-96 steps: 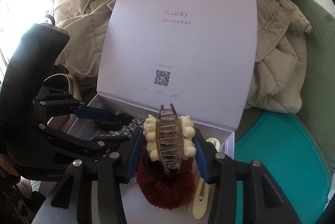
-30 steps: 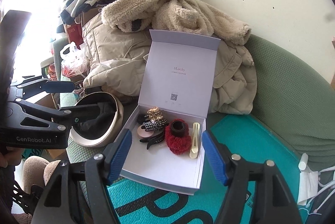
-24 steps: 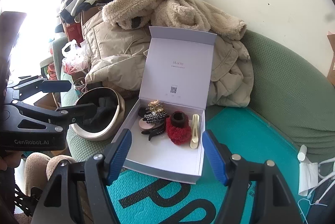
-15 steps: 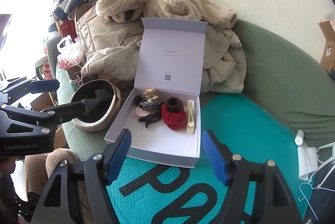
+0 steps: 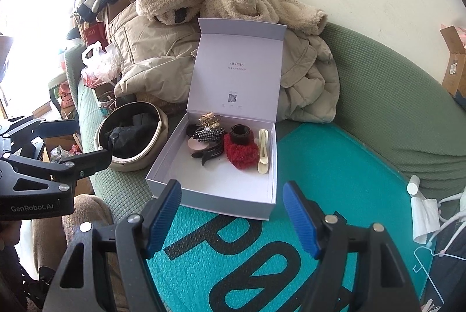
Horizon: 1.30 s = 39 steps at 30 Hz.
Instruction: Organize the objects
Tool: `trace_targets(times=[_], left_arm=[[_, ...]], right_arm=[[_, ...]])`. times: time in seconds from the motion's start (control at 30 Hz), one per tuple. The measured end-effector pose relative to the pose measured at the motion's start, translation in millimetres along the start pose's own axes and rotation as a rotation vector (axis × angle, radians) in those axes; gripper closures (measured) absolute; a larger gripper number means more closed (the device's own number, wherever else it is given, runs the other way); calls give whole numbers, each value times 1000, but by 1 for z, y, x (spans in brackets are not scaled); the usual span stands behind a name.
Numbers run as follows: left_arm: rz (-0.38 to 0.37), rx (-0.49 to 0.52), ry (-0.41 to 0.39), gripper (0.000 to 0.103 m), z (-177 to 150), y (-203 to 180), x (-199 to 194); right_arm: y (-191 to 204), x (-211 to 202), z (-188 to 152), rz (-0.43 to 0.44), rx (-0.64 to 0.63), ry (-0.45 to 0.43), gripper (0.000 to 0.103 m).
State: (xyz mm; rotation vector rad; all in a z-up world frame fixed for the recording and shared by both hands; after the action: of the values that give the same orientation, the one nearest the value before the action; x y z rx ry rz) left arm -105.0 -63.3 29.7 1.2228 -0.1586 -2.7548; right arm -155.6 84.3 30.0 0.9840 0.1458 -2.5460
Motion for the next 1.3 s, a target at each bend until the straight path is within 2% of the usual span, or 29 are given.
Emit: trace_targets(times=[1.3], left_arm=[[-23, -32, 45, 25, -22, 5, 2]], right_arm=[[15, 10, -11, 24, -37, 48, 30]])
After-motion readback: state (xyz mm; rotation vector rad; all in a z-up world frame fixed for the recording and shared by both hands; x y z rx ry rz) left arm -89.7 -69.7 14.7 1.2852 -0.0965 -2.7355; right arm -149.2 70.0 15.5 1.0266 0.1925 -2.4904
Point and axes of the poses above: each gripper's, at about its wrist camera, not at the fingertips, and x roughly the way its jaws point, y to its left, z to its top, the point moved 10 cm from there along x, roughly the way its jaws point, and after that the axes turned 10 degrees about x, right-handed, at the moved point
